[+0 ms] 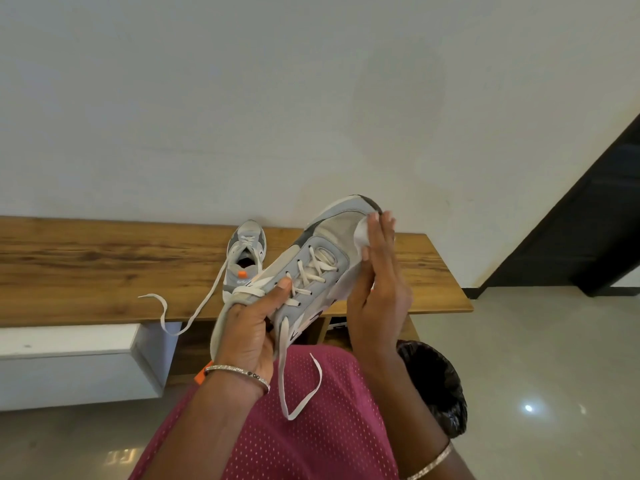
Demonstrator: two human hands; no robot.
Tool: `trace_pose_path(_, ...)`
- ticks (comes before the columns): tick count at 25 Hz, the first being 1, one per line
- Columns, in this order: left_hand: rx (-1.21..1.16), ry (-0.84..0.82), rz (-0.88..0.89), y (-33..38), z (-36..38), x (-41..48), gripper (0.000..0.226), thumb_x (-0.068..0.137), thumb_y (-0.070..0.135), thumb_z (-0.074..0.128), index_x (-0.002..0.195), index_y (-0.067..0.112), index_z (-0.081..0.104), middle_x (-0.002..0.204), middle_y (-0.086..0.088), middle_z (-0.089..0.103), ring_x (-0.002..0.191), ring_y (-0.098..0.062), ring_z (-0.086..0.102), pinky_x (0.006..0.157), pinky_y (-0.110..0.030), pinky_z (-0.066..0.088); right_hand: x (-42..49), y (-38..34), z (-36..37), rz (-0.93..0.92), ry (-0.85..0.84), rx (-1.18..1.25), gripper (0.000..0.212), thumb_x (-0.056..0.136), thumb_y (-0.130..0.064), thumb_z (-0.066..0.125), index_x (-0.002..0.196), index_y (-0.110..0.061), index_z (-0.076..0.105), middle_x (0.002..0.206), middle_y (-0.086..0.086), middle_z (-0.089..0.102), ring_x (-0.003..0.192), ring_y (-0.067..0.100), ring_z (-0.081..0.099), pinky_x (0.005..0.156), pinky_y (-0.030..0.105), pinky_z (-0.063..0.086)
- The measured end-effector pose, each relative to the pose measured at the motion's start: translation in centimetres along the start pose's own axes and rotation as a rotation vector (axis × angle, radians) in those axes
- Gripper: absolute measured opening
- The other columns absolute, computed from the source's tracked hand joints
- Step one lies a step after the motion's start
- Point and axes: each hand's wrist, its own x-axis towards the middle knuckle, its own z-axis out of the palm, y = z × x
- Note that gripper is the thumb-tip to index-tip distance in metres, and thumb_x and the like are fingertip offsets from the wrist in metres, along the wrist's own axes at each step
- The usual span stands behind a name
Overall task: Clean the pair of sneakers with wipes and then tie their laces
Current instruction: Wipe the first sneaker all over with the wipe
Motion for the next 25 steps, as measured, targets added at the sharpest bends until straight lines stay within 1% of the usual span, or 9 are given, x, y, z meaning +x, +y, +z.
trace_pose_path(2, -0.018, 0.010, -0.041, -0.1, 0.1, -0.1, 0.029, 0.076, 0.008, 0.073, 0.104, 0.008, 0.073, 0.102, -0.016, 0.076, 0.084, -0.025, 0.076, 0.067, -0.036, 0.064, -1.5, -0.2, 0.0, 0.069, 0.058, 0.026, 0.050, 0.100, 0.001, 0.052, 0.147, -0.016, 0.043, 0.147, -0.001, 0.050, 0.122, 0.020, 0.061, 0.080, 0.027, 0.059)
trace_pose_path(4, -0.038, 0.021, -0.089, -0.1, 0.0, -0.1, 0.025, 0.080, 0.007, 0.070, 0.105, 0.008, 0.072, 0.096, -0.015, 0.078, 0.076, -0.024, 0.077, 0.058, -0.033, 0.062, -1.5, 0.0, -0.4, 0.118, 0.126, 0.074, 0.038, 0.098, -0.007, 0.058, 0.135, -0.016, 0.053, 0.131, -0.007, 0.062, 0.107, 0.002, 0.065, 0.068, 0.019, 0.058)
trace_pose_path(7, -0.014, 0.058, -0.092, -0.3, 0.0, 0.0, 0.016, 0.084, 0.006, 0.070, 0.100, 0.009, 0.073, 0.089, -0.013, 0.078, 0.072, -0.023, 0.076, 0.054, -0.032, 0.061, 0.0, 1.5, -1.7, -0.021, 0.167, -0.061, 0.017, 0.090, -0.008, 0.072, 0.107, -0.006, 0.073, 0.102, 0.001, 0.074, 0.086, 0.007, 0.068, 0.064, 0.021, 0.056)
trace_pose_path(9, 0.030, 0.073, -0.070, -0.6, 0.1, 0.0, 0.012, 0.084, 0.007, 0.072, 0.096, 0.010, 0.074, 0.090, -0.013, 0.078, 0.073, -0.023, 0.076, 0.057, -0.032, 0.062, 1.6, 2.1, -2.2, -0.056, 0.169, -0.086, 0.011, 0.088, -0.007, 0.074, 0.099, -0.005, 0.076, 0.096, 0.005, 0.074, 0.085, 0.013, 0.068, 0.069, 0.021, 0.055)
trace_pose_path(12, 0.096, 0.084, -0.026, -1.3, 0.4, -0.1, 0.018, 0.082, 0.009, 0.075, 0.100, 0.009, 0.074, 0.093, -0.012, 0.078, 0.078, -0.022, 0.077, 0.061, -0.031, 0.061, 3.7, 1.7, -1.8, -0.082, 0.169, -0.107, 0.008, 0.092, -0.008, 0.069, 0.095, -0.006, 0.076, 0.094, 0.005, 0.071, 0.087, 0.019, 0.064, 0.073, 0.023, 0.051)
trace_pose_path(15, 0.123, 0.124, -0.013, -1.9, 0.4, -0.1, 0.025, 0.078, 0.011, 0.079, 0.102, 0.007, 0.074, 0.097, -0.014, 0.078, 0.086, -0.027, 0.076, 0.079, -0.041, 0.061, 3.5, 2.1, -0.7, -0.127, 0.053, -0.202, 0.018, 0.094, -0.013, 0.060, 0.101, -0.005, 0.075, 0.099, 0.007, 0.069, 0.091, 0.022, 0.059, 0.074, 0.020, 0.042)
trace_pose_path(18, 0.107, 0.164, -0.026, -2.2, 0.0, 0.4, 0.032, 0.077, 0.010, 0.081, 0.108, 0.004, 0.073, 0.101, -0.016, 0.077, 0.097, -0.034, 0.073, 0.094, -0.054, 0.055, 0.3, 2.2, 0.1, -0.081, -0.100, -0.356, 0.031, 0.084, -0.002, 0.070, 0.115, -0.001, 0.068, 0.113, 0.013, 0.065, 0.104, 0.028, 0.058, 0.076, 0.029, 0.053)
trace_pose_path(21, 0.104, 0.203, -0.029, -2.5, -0.4, 0.9, 0.032, 0.079, 0.009, 0.081, 0.109, 0.003, 0.073, 0.103, -0.017, 0.076, 0.101, -0.036, 0.072, 0.095, -0.056, 0.054, -3.2, 1.7, 0.9, -0.067, -0.232, -0.395, 0.046, 0.071, 0.001, 0.083, 0.115, 0.002, 0.067, 0.113, 0.014, 0.066, 0.105, 0.029, 0.059, 0.077, 0.035, 0.059)
trace_pose_path(25, 0.133, 0.197, -0.009, -2.7, -0.6, 0.8, 0.023, 0.080, 0.008, 0.080, 0.102, 0.004, 0.075, 0.100, -0.017, 0.077, 0.099, -0.034, 0.073, 0.095, -0.054, 0.055, -1.0, 2.6, 0.8, -0.114, -0.206, -0.379, 0.036, 0.074, 0.002, 0.081, 0.108, 0.001, 0.071, 0.105, 0.013, 0.069, 0.097, 0.027, 0.063, 0.071, 0.033, 0.059)
